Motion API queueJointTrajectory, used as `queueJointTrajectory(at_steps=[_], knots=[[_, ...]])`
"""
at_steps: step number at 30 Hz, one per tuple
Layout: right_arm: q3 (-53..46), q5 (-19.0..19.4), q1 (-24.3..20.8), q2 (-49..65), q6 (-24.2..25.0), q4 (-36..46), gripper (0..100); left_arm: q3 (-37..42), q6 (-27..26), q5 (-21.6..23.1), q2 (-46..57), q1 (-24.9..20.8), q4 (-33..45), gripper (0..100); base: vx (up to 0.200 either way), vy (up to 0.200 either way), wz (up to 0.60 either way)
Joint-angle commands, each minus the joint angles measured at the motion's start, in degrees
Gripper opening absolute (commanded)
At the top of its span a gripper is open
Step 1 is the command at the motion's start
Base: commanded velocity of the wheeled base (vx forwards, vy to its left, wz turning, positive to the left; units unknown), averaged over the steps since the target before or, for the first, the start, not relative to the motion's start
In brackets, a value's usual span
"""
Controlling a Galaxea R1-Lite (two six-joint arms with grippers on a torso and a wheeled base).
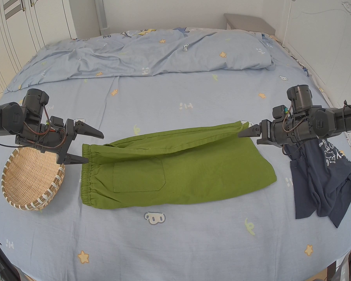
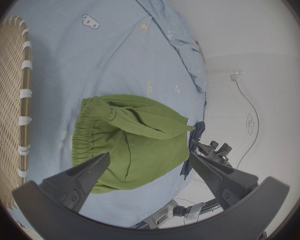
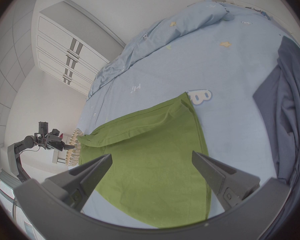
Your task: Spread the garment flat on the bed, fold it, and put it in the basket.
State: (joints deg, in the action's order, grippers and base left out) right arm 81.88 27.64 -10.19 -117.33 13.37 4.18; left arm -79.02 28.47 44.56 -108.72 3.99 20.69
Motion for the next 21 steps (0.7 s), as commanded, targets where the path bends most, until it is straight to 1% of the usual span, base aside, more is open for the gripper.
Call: queueJointTrajectory(at_steps=[1,3,6,11,14,17,21], knots=[[-5.0,1.5,1.9,3.2,0.4,-3.1,100,0.2,0.3,-0.1,-1.2,-1.3,-2.5,100,0.000,0.000,0.00],[-5.4,1.5,1.9,3.3,0.6,-4.4,100,-0.1,0.5,-0.1,-2.9,-1.2,-4.2,100,0.000,0.000,0.00],[-5.9,1.6,2.5,4.4,0.7,-5.6,100,-0.3,4.2,-0.3,-6.3,-1.4,-9.9,100,0.000,0.000,0.00],[-6.6,1.7,2.6,6.9,0.7,-5.7,100,-4.1,9.7,-1.1,-10.9,-0.7,-18.1,100,0.000,0.000,0.00],[-6.7,1.6,2.8,7.3,0.6,-5.7,100,-7.0,11.6,-1.1,-13.1,-0.1,-19.7,100,0.000,0.000,0.00],[-6.8,1.6,2.8,7.3,0.6,-5.7,100,-9.6,11.9,-1.8,-14.9,0.2,-19.8,100,0.000,0.000,0.00],[-6.8,1.5,2.8,7.8,0.6,-5.7,100,-9.9,12.2,-2.4,-14.3,-0.6,-19.7,100,0.000,0.000,0.00]])
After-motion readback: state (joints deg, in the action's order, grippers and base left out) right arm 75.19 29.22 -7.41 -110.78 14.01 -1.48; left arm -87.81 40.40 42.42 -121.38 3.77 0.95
